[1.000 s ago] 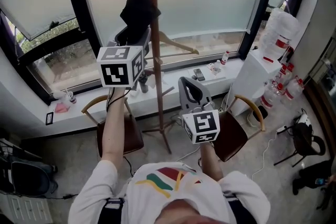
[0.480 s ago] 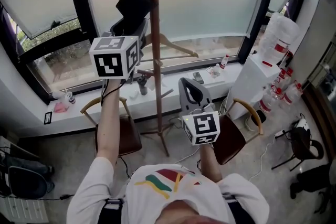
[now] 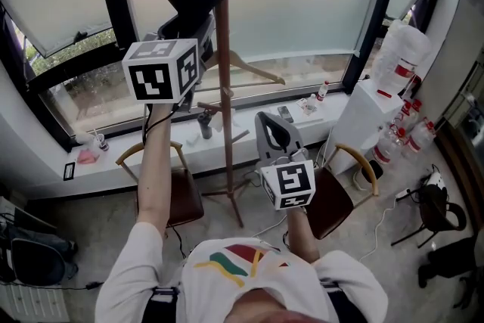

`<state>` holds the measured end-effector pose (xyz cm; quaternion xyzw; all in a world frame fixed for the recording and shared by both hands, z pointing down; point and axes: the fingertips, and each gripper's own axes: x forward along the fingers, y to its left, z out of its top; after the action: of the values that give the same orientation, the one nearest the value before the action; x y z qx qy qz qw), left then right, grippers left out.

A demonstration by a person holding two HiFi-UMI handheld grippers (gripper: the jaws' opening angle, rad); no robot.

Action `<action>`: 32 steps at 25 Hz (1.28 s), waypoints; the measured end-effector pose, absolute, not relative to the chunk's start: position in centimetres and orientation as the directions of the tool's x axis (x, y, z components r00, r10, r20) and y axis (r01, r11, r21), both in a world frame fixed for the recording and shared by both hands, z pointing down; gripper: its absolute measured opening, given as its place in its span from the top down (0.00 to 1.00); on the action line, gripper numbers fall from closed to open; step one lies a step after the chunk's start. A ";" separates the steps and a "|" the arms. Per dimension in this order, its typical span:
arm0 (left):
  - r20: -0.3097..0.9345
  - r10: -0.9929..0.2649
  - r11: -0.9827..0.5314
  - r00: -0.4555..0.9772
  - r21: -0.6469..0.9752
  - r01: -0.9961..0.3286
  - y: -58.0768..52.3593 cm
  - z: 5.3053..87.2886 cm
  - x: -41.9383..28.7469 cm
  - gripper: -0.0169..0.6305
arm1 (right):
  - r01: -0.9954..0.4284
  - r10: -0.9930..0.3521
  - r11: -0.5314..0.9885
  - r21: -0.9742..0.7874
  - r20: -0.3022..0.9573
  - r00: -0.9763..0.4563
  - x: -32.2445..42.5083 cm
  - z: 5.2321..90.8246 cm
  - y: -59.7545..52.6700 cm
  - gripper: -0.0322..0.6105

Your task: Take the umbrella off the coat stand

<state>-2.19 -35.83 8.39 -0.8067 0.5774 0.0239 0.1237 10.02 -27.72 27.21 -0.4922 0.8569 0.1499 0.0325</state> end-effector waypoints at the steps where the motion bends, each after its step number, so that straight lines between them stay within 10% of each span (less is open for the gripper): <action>1: -0.185 -0.926 -0.300 0.330 -0.174 -0.938 -35.8 8.1 -2.2 0.65 | -0.852 -0.833 0.471 0.227 -0.203 -0.514 10.0 27.1 -27.7 0.95; 32: -0.182 -0.947 -0.243 0.263 -0.124 -0.962 -34.4 15.4 -5.0 0.65 | -0.818 -0.805 0.516 0.256 -0.183 -0.564 7.0 27.7 -28.9 0.95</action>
<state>-4.98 -34.41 15.44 -0.7877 0.6059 0.0348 0.1054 7.00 -28.89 27.66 -0.4662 0.8702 0.1578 0.0205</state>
